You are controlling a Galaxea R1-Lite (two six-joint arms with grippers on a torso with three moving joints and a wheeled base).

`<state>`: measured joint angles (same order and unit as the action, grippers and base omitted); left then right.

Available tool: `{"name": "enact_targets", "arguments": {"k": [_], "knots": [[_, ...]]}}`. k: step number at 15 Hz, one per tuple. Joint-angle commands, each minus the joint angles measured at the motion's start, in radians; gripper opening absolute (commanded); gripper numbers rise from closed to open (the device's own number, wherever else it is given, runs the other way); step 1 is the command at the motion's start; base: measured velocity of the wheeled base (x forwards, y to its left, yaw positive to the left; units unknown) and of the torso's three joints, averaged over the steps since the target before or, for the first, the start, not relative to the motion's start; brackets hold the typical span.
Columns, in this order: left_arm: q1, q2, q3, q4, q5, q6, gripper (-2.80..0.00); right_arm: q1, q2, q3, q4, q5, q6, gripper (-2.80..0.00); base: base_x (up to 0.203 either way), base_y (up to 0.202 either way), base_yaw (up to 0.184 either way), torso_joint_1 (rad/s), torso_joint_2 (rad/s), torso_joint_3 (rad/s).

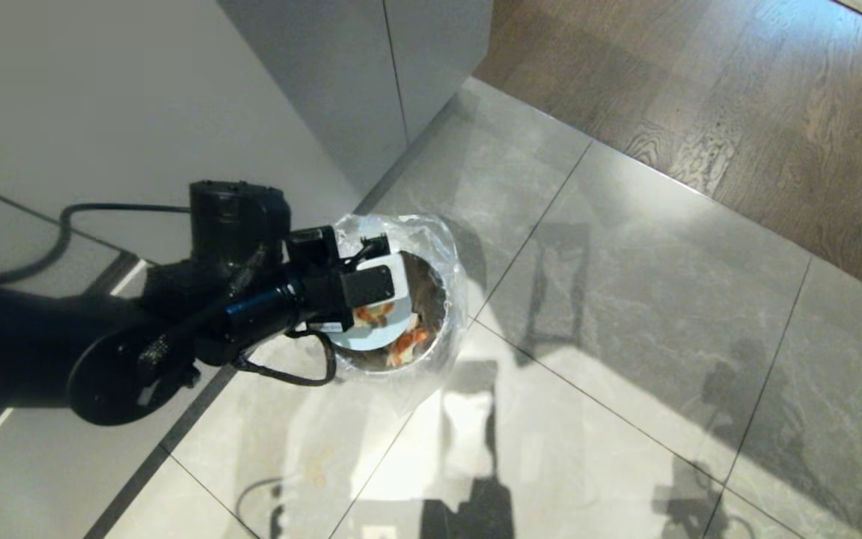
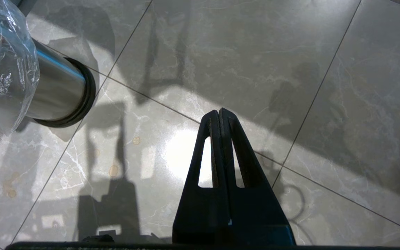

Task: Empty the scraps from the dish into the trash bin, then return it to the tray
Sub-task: Pour the leftover food from the bowl into the trash can

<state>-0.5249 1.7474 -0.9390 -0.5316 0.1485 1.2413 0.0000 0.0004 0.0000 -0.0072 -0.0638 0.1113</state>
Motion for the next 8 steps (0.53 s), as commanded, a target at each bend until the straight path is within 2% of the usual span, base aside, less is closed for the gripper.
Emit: {"name": "enact_targets", "arguments": {"k": [1, 4, 8], "knots": [[-0.001, 0.045, -0.020, -0.014, 0.003, 0.156, -2.80, 0.000, 0.000, 0.000, 0.000, -0.001, 0.001, -2.80, 0.000, 0.000, 0.000, 0.000, 0.00, 0.000], [0.002, 0.107, -0.029, -0.156, 0.005, 0.385, -2.80, 0.000, 0.001, 0.000, 0.000, -0.001, 0.001, -2.80, 0.000, 0.000, 0.000, 0.000, 0.00, 0.000], [-0.014, 0.162, -0.031, -0.400, 0.003, 0.630, -2.80, 0.000, 0.001, 0.000, 0.000, -0.001, 0.001, -2.80, 0.000, 0.000, 0.000, 0.000, 0.00, 0.000]]}}
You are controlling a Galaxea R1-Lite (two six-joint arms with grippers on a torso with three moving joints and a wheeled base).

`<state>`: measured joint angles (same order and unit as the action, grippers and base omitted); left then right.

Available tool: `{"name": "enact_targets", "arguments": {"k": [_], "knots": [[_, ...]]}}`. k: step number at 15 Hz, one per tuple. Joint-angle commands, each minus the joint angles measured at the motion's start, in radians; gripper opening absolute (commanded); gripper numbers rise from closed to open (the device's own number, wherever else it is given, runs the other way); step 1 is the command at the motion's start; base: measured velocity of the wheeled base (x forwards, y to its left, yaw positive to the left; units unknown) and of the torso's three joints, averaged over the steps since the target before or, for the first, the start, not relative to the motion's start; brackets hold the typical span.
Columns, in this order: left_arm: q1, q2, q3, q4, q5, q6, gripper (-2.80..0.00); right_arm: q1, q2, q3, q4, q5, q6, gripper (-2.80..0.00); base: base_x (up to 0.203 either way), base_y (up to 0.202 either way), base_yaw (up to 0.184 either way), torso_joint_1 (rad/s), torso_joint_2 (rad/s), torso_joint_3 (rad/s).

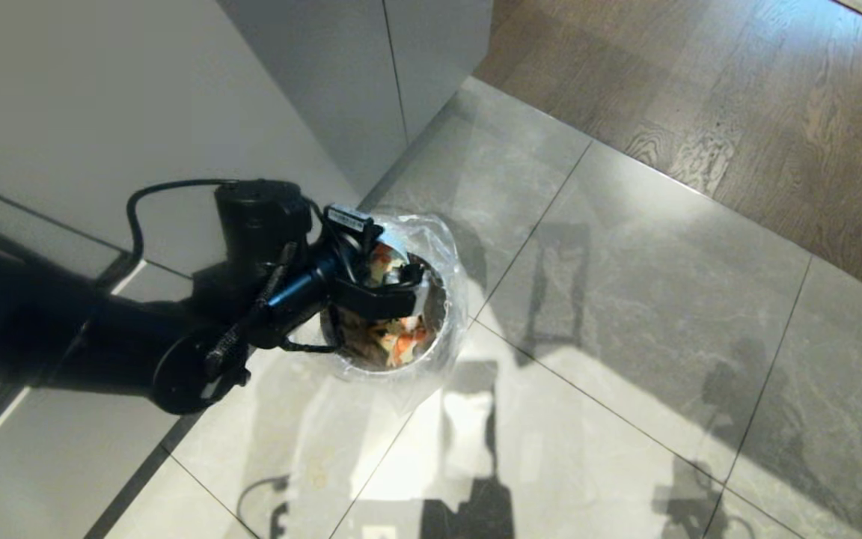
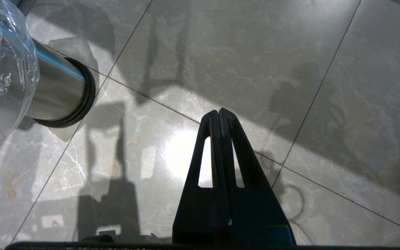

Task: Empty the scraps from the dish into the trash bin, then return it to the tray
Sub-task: Pour the leftover food from the bowl into the trash can

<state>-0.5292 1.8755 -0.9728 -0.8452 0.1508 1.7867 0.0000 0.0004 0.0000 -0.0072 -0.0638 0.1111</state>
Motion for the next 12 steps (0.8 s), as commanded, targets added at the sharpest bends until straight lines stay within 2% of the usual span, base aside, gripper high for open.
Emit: {"name": "enact_targets", "arguments": {"k": [1, 3, 7, 9, 12], "knots": [[-0.017, 0.045, 0.010, -0.157, -0.002, 0.135, -2.80, 0.000, 0.000, 0.000, 0.000, -0.001, 0.001, -2.80, 0.000, 0.000, 0.000, 0.000, 0.00, 0.000], [-0.030, 0.066, 0.062, -0.310, -0.003, 0.193, -2.80, 0.000, 0.001, 0.000, 0.000, -0.001, 0.001, -2.80, 0.000, 0.000, 0.000, 0.000, 0.00, 0.000], [-0.035, 0.088, 0.233, -0.580, -0.004, 0.212, -2.80, 0.000, 0.000, 0.000, 0.000, -0.001, 0.001, -2.80, 0.000, 0.000, 0.000, 0.000, 0.00, 0.000], [-0.038, 0.098, 0.287, -0.709, -0.004, 0.250, -2.80, 0.000, 0.001, 0.000, 0.000, -0.001, 0.001, -2.80, 0.000, 0.000, 0.000, 0.000, 0.00, 0.000], [-0.060, 0.106, 0.308, -0.725, -0.017, 0.279, -2.80, 0.000, 0.000, 0.000, 0.000, -0.001, 0.001, -2.80, 0.000, 0.000, 0.000, 0.000, 0.00, 0.000]]}}
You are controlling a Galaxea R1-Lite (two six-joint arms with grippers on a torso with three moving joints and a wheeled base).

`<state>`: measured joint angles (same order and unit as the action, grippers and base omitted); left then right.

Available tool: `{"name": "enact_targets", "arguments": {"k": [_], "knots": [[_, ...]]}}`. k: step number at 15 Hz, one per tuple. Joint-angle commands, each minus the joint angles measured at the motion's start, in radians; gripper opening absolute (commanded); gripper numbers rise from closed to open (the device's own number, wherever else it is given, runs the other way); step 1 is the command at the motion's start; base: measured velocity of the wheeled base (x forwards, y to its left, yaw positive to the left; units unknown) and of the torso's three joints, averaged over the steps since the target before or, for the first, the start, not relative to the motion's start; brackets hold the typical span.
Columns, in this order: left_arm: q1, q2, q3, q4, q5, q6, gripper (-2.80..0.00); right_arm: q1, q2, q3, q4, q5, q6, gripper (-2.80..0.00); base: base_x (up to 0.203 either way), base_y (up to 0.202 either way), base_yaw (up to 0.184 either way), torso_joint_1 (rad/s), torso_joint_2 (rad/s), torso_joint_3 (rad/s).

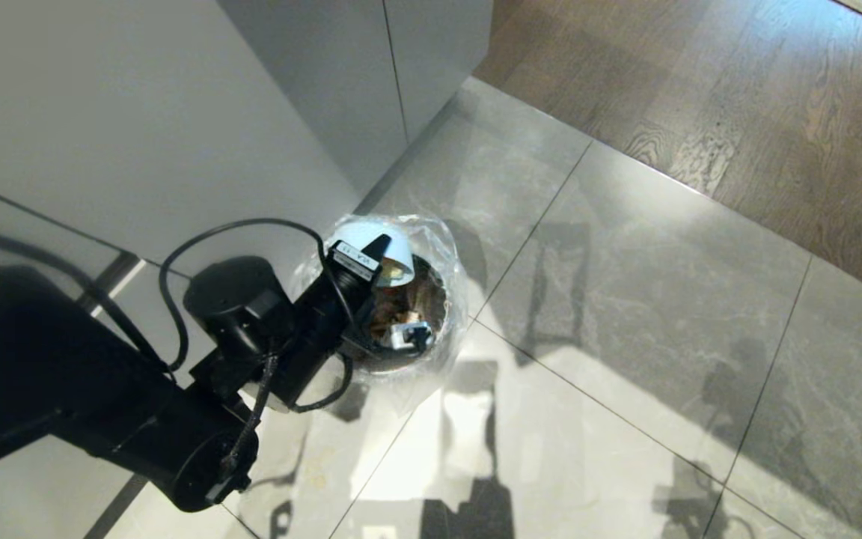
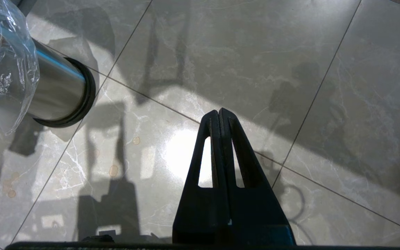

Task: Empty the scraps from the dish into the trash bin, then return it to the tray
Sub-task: Pour the leftover food from the bowl into the trash can

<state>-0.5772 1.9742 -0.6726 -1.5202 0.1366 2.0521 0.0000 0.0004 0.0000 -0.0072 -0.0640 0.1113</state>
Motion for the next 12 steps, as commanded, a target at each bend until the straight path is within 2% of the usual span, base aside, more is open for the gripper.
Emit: {"name": "enact_targets", "arguments": {"k": [1, 3, 5, 7, 12], "knots": [[-0.020, 0.007, 0.005, -0.050, -0.005, 0.031, -2.80, 0.000, 0.000, 0.000, 0.000, 0.000, 0.001, -2.80, 0.000, 0.000, 0.000, 0.000, 0.00, 0.000], [-0.045, -0.018, 0.001, -0.050, -0.005, 0.066, -2.80, 0.000, 0.001, 0.000, 0.000, 0.000, 0.001, -2.80, 0.000, 0.000, 0.000, 0.000, 0.00, 0.000], [-0.078, -0.045, -0.014, -0.050, -0.005, 0.141, -2.80, 0.000, 0.000, 0.000, 0.000, 0.000, 0.001, -2.80, 0.000, 0.000, 0.000, 0.000, 0.00, 0.000], [-0.101, -0.081, -0.027, -0.050, -0.001, 0.182, -2.80, 0.000, 0.001, 0.000, 0.000, 0.000, 0.001, -2.80, 0.000, 0.000, 0.000, 0.000, 0.00, 0.000], [-0.122, -0.122, -0.025, -0.050, 0.043, 0.218, -2.80, 0.000, 0.000, 0.000, 0.000, 0.000, 0.001, -2.80, 0.000, 0.000, 0.000, 0.000, 0.00, 0.000]]}}
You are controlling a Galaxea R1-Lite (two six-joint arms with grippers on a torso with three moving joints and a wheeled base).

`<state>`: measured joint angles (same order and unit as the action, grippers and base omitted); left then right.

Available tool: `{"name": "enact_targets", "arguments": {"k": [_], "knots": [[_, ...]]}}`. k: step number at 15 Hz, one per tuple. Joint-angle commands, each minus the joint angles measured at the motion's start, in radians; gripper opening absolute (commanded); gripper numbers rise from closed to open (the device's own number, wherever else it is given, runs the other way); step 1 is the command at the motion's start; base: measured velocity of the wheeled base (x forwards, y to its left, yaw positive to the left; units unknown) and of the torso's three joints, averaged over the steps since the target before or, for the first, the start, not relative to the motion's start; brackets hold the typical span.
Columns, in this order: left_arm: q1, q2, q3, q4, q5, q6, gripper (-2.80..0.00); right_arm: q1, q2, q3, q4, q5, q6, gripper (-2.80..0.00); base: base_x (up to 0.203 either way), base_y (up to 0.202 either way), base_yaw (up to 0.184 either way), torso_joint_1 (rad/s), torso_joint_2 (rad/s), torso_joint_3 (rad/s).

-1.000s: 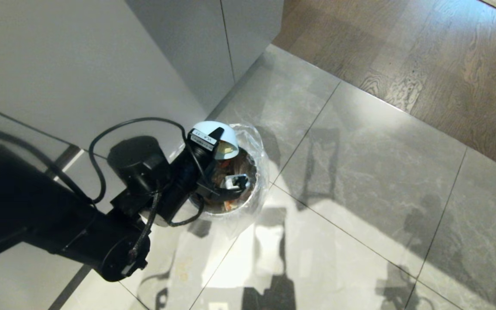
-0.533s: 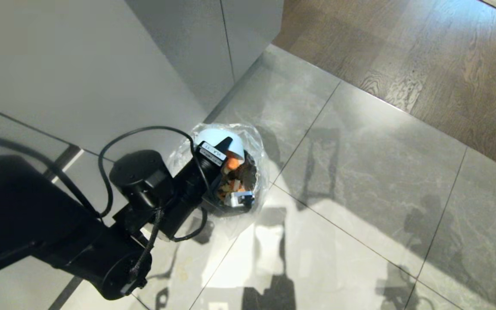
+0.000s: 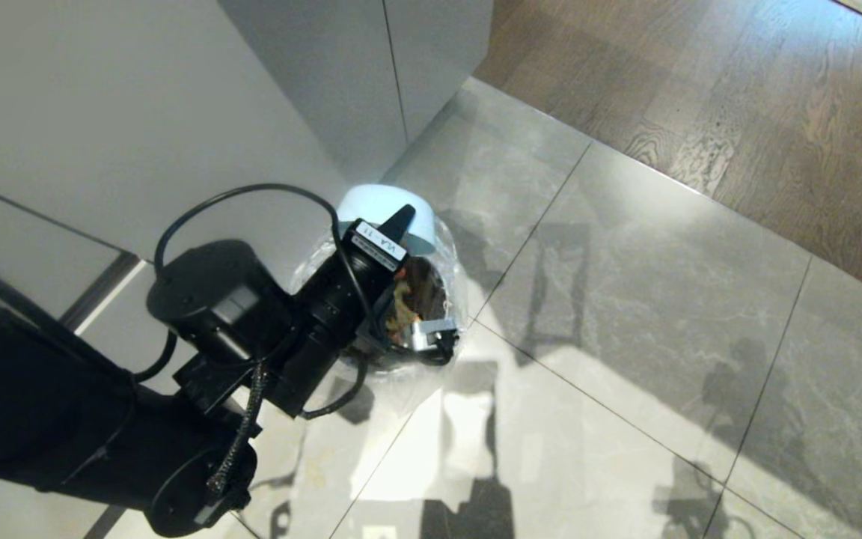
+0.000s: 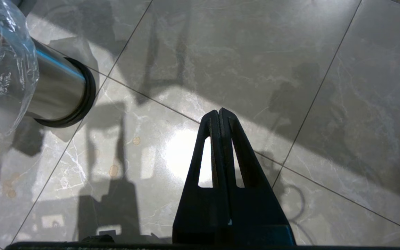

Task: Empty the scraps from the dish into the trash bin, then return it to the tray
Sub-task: Pour the leftover food from the bowl into the trash can

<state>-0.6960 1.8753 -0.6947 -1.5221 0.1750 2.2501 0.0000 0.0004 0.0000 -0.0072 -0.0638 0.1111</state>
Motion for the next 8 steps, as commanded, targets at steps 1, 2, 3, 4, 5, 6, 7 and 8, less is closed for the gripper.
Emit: {"name": "enact_targets", "arguments": {"k": [1, 2, 3, 4, 5, 6, 7, 8], "knots": [[-0.005, -0.032, -0.004, -0.048, 0.012, 0.030, -2.80, 0.000, 0.001, 0.000, 0.000, -0.001, 0.001, -2.80, 0.000, 0.000, 0.000, 0.000, 0.00, 0.000], [-0.005, -0.043, 0.001, -0.048, 0.016, 0.031, -2.80, 0.000, 0.001, 0.000, 0.000, -0.001, 0.001, -2.80, 0.000, 0.000, 0.000, 0.000, 0.00, 0.000], [-0.005, -0.053, 0.004, -0.048, 0.020, 0.032, -2.80, 0.000, 0.000, 0.000, 0.000, -0.001, 0.001, -2.80, 0.000, 0.000, 0.000, 0.000, 0.00, 0.000], [-0.005, -0.064, 0.004, -0.048, 0.020, 0.035, -2.80, 0.000, 0.000, 0.000, 0.000, -0.001, 0.001, -2.80, 0.000, 0.000, 0.000, 0.000, 0.00, 0.000], [-0.004, -0.071, 0.003, -0.048, 0.022, 0.043, -2.80, 0.000, 0.000, 0.000, 0.000, -0.001, 0.001, -2.80, 0.000, 0.000, 0.000, 0.000, 0.00, 0.000], [-0.005, -0.074, 0.003, -0.048, 0.024, 0.046, -2.80, 0.000, 0.001, 0.000, 0.000, -0.001, 0.001, -2.80, 0.000, 0.000, 0.000, 0.000, 0.00, 0.000], [-0.004, -0.077, 0.005, -0.048, 0.030, 0.046, -2.80, 0.000, 0.000, 0.000, 0.000, -0.001, 0.001, -2.80, 0.000, 0.000, 0.000, 0.000, 0.00, 0.000], [-0.005, -0.081, 0.025, -0.048, 0.045, 0.046, -2.80, 0.000, 0.001, 0.000, 0.000, -0.001, 0.001, -2.80, 0.000, 0.000, 0.000, 0.000, 0.00, 0.000]]}}
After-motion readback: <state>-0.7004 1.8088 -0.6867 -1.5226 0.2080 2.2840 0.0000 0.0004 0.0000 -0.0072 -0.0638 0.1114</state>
